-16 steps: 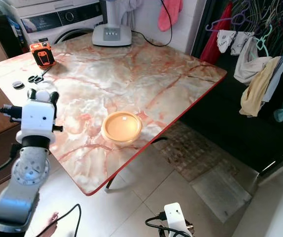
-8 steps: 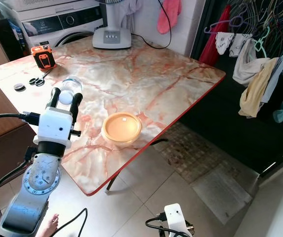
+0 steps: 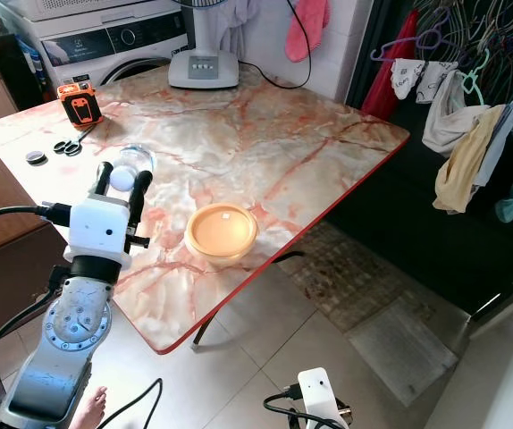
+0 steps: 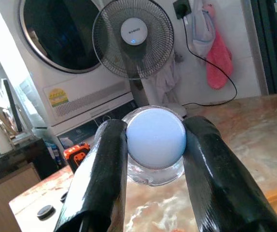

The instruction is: Restocking fridge

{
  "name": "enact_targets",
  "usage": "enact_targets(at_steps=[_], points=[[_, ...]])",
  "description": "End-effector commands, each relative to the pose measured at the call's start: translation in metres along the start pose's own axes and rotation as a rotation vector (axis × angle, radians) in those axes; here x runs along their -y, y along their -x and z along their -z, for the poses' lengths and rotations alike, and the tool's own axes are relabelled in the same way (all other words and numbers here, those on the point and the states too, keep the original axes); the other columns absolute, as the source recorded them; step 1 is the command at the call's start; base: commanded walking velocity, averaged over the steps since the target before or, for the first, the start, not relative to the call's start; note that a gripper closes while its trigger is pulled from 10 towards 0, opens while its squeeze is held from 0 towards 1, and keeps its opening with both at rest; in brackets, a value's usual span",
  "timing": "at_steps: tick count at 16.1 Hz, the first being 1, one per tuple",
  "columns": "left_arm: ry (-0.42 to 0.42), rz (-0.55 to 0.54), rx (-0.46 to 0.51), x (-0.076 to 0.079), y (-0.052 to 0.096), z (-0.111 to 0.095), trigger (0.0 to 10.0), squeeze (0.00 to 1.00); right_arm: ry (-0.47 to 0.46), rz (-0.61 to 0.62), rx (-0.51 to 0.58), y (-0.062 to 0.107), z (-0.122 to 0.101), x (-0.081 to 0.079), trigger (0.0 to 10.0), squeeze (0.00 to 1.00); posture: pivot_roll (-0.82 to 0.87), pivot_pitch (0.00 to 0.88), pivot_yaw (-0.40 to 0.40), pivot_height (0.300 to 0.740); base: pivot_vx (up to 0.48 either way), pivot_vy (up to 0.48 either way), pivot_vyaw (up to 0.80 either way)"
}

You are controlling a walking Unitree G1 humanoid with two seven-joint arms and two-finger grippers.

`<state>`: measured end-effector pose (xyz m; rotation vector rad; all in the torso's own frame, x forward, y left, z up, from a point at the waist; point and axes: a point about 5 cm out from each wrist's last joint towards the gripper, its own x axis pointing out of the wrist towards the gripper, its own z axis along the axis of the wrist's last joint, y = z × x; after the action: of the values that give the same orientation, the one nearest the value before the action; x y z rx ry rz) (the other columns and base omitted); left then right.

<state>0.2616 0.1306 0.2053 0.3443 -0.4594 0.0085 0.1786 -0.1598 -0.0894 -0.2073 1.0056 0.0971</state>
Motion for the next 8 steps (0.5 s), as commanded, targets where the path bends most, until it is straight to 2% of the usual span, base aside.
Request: enact_targets(at_steps=[1, 8], points=[[0.008, -0.001, 0.033, -0.0019, -0.002, -0.0049, 10.0, 0.0, -0.004, 0.01, 0.003, 0.0, -0.0002, 0.002, 10.0, 0.0, 0.01, 0.04, -0.047, 0.74, -0.281, 0.0, 0.0], [0.01, 0.002, 0.021, -0.0015, -0.0026, -0.0028, 10.0, 0.0, -0.01, 0.007, 0.008, -0.0002, -0.0017, 0.0016, 10.0, 0.0, 0.01, 0.048, -0.046, 0.74, -0.291, 0.0, 0.0]])
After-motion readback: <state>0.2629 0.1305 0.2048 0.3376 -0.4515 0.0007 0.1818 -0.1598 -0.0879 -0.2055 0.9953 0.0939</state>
